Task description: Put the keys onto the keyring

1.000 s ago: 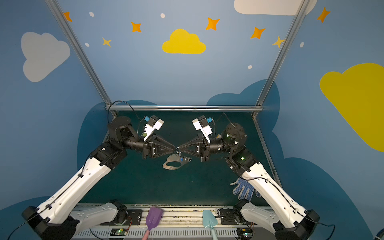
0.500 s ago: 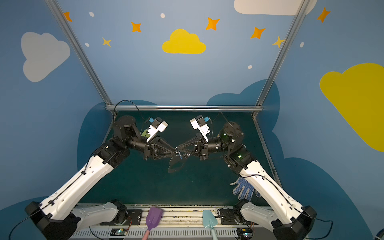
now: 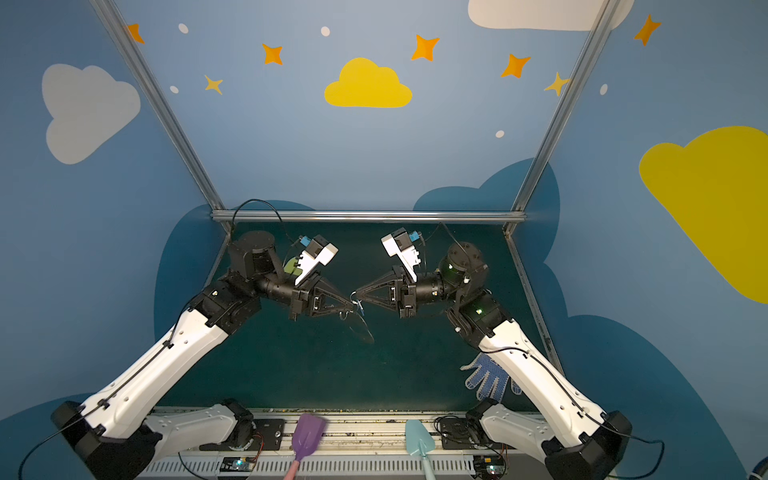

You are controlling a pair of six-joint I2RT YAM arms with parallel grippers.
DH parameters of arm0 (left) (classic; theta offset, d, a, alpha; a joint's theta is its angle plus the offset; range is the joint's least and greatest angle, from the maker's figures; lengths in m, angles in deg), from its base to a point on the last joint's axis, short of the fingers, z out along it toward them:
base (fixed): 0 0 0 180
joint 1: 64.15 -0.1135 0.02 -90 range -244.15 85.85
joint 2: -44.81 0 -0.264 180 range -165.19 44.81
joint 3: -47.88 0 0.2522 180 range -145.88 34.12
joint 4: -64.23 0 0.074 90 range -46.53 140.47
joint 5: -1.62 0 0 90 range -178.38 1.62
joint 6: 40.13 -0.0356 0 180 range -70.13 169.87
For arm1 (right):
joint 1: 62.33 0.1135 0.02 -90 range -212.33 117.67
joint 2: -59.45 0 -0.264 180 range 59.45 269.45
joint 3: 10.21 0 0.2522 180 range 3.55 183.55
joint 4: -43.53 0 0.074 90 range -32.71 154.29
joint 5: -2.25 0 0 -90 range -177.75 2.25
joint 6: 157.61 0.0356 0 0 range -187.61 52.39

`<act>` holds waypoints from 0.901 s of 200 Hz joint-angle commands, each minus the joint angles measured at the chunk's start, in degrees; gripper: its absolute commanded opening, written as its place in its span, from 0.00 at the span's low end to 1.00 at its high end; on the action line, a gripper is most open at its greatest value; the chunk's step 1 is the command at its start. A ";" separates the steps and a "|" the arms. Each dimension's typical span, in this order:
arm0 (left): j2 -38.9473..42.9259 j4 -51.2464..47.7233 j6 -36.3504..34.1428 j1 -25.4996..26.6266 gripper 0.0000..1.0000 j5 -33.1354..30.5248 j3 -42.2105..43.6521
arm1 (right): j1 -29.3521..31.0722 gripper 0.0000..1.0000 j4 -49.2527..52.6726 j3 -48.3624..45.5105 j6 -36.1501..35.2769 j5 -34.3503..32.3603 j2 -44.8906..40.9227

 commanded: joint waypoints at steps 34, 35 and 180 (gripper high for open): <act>2.97 5.15 2.81 -1.71 0.04 -3.23 2.07 | 0.02 0.00 -1.17 0.02 -3.25 -2.87 -3.43; 2.97 5.24 2.86 -1.63 0.04 -3.28 2.07 | 0.05 0.00 -1.14 0.08 -3.25 -2.81 -3.37; 7.01 10.71 4.31 -1.48 0.03 -13.33 4.92 | 1.92 0.50 2.32 -1.45 -5.58 -5.56 -4.53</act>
